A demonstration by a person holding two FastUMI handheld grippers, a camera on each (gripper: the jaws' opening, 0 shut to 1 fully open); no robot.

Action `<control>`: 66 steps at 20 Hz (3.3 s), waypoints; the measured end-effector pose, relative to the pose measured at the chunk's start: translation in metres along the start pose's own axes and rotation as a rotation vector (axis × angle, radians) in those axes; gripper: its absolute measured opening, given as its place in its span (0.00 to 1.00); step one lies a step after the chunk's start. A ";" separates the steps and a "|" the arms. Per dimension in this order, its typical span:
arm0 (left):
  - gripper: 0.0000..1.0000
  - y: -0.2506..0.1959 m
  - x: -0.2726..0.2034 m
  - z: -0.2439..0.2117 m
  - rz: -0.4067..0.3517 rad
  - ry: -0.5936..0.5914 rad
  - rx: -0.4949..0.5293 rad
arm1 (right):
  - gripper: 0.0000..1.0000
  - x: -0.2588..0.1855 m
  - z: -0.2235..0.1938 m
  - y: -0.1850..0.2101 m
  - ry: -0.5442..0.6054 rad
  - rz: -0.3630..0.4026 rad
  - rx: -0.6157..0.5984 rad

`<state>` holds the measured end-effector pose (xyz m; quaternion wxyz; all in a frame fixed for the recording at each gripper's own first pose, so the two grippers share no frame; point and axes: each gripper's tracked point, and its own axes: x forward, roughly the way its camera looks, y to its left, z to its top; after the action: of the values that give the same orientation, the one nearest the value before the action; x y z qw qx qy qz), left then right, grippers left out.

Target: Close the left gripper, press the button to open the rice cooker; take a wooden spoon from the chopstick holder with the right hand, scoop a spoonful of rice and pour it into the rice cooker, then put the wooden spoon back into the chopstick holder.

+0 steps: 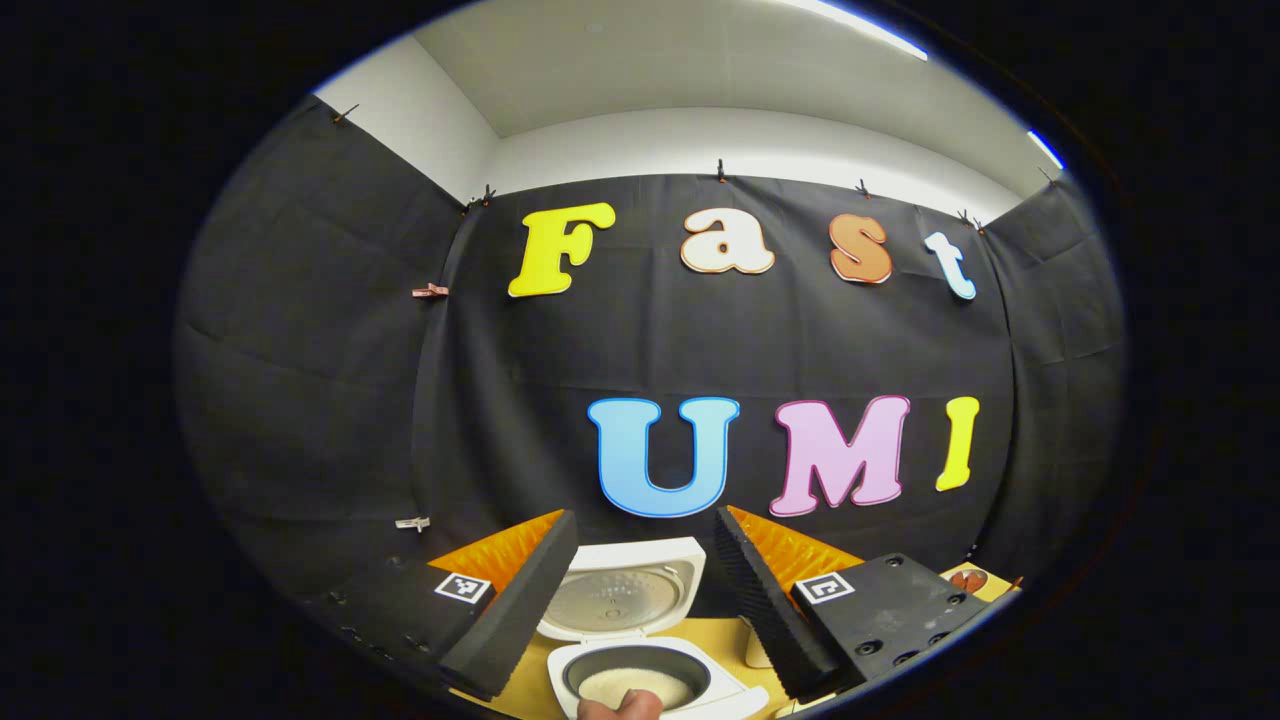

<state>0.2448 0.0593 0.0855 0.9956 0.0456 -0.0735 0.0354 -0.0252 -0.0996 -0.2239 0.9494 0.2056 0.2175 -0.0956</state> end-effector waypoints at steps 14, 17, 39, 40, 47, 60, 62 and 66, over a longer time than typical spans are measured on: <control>0.93 0.039 0.209 -0.157 0.070 0.256 0.112 | 0.99 -0.038 0.023 0.031 -0.062 -0.077 -0.156; 0.98 0.044 0.207 -0.165 0.086 0.264 0.018 | 0.99 -0.031 0.029 0.040 -0.066 -0.079 -0.148; 0.96 -0.019 0.001 -0.296 0.116 0.593 -0.026 | 0.98 -0.016 0.037 0.058 -0.082 -0.045 -0.138; 0.97 -0.020 -0.001 -0.302 0.117 0.599 -0.017 | 0.98 -0.019 0.036 0.056 -0.079 -0.046 -0.141; 0.98 -0.028 -0.026 -0.350 0.142 0.683 0.004 | 0.98 -0.050 0.017 0.051 -0.061 -0.047 -0.143; 0.98 -0.030 -0.030 -0.342 0.118 0.588 0.052 | 0.98 -0.083 0.010 0.085 -0.069 0.057 -0.134; 0.94 -0.033 -0.028 -0.316 0.078 0.505 0.069 | 0.98 -0.087 0.014 0.085 -0.082 0.062 -0.145; 0.94 -0.047 -0.037 -0.264 -0.025 0.379 0.098 | 0.98 -0.091 0.017 0.084 -0.094 0.063 -0.161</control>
<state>0.2502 0.0352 -0.1841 0.9886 0.0873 0.1176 0.0346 -0.0768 -0.0232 -0.1389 0.9745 0.1306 0.1732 -0.0573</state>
